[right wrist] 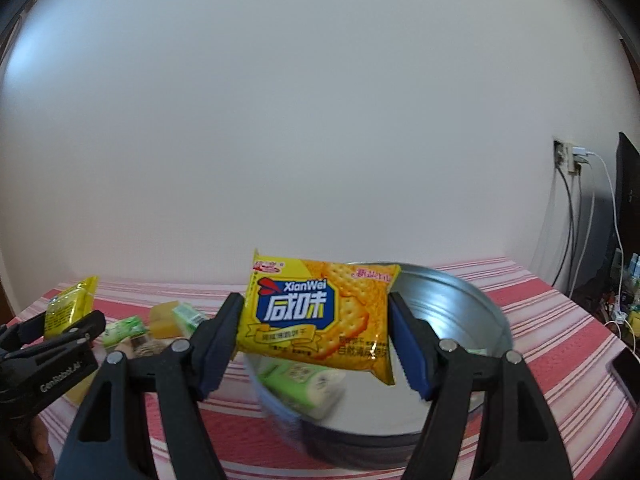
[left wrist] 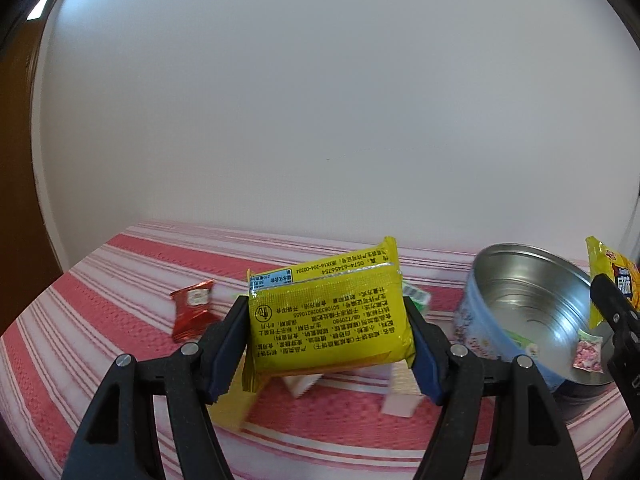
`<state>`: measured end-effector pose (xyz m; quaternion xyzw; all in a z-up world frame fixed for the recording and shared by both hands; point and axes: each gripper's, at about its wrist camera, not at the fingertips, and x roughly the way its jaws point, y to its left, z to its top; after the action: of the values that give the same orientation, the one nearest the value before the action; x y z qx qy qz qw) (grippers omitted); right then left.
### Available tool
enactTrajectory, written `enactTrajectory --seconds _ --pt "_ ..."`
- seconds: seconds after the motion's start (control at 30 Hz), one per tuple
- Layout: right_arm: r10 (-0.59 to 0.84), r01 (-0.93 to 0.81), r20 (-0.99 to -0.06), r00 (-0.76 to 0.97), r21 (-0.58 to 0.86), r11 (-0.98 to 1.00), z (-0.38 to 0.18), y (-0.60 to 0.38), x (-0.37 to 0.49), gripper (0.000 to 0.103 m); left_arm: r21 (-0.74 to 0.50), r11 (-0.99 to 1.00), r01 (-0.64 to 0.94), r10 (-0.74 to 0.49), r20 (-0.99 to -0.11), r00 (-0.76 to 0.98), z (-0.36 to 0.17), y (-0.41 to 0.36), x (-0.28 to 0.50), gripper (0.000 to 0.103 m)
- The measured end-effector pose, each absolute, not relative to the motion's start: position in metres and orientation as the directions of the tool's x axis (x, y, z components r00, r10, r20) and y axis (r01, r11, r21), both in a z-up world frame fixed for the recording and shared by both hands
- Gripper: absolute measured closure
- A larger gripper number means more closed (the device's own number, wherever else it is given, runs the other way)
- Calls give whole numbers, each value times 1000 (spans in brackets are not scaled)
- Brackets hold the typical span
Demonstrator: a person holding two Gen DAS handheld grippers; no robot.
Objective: Organize objects
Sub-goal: 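Carry both yellow packs over the tin and open both grippers to drop them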
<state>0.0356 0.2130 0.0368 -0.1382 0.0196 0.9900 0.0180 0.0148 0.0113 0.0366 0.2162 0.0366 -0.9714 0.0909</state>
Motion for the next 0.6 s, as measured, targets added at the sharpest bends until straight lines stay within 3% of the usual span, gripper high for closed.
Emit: enactTrajectory --seconds 0.6 --pt "146 -163 -270 -952 44 -986 40 267 11 31 -15 -997 71 -59 -407 -911 45 81 -2 30"
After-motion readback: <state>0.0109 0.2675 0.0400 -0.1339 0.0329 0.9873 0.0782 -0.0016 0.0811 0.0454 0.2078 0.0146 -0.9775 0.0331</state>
